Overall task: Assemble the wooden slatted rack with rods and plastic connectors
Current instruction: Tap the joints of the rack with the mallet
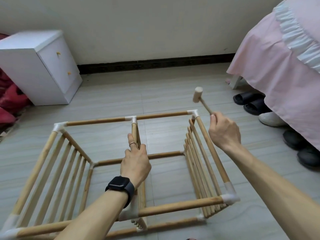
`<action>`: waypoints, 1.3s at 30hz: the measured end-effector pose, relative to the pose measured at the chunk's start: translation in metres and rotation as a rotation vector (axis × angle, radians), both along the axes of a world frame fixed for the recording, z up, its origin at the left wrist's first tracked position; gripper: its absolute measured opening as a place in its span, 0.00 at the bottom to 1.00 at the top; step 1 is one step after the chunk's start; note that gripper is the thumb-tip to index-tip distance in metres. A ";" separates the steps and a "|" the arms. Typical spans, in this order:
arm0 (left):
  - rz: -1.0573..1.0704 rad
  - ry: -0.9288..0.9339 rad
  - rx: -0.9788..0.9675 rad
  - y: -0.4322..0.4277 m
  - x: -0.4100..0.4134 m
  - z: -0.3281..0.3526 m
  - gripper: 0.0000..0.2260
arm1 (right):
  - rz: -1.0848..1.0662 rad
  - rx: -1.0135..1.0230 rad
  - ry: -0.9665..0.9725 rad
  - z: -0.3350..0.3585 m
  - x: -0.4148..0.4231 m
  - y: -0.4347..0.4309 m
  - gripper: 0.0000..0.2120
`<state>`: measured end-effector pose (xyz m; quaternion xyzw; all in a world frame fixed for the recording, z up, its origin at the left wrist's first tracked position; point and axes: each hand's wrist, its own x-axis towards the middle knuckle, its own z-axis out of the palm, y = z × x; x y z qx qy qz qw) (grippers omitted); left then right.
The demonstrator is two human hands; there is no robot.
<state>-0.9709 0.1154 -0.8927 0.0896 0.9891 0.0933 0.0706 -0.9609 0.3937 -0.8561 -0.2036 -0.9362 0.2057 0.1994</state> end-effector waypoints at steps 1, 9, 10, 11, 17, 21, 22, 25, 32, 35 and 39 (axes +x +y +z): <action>-0.001 -0.001 -0.001 0.000 0.000 0.000 0.08 | -0.002 -0.015 0.035 0.000 0.000 0.000 0.14; -0.007 -0.023 -0.006 -0.002 0.001 0.001 0.10 | 0.003 -0.051 -0.053 -0.003 0.002 0.000 0.15; -0.004 -0.024 0.003 -0.002 0.001 0.001 0.10 | 0.016 -0.022 -0.172 -0.004 0.003 -0.002 0.15; 0.002 -0.025 0.022 -0.001 0.001 0.001 0.11 | 0.017 -0.014 -0.237 -0.003 0.004 -0.003 0.16; -0.087 -0.150 0.371 -0.034 0.009 0.013 0.28 | 0.228 -0.276 0.020 0.017 0.065 -0.052 0.12; -0.208 -0.142 0.281 -0.093 0.042 0.033 0.23 | 0.359 -0.219 -0.183 -0.019 0.140 -0.110 0.10; -0.232 -0.151 0.225 -0.108 0.051 0.037 0.22 | 0.376 -0.140 -0.171 -0.028 0.152 -0.120 0.11; -0.311 -0.231 0.057 -0.142 0.086 0.048 0.22 | 0.393 0.047 -0.039 -0.046 0.167 -0.139 0.10; -0.409 -0.068 -0.230 -0.160 0.113 0.041 0.12 | 0.378 0.108 0.049 -0.044 0.148 -0.153 0.12; -0.390 0.024 -0.218 -0.151 0.091 0.053 0.14 | 0.382 0.100 0.101 -0.028 0.115 -0.147 0.08; -0.324 0.236 -0.182 -0.142 0.045 0.090 0.13 | 0.334 0.119 0.306 0.015 0.058 -0.140 0.12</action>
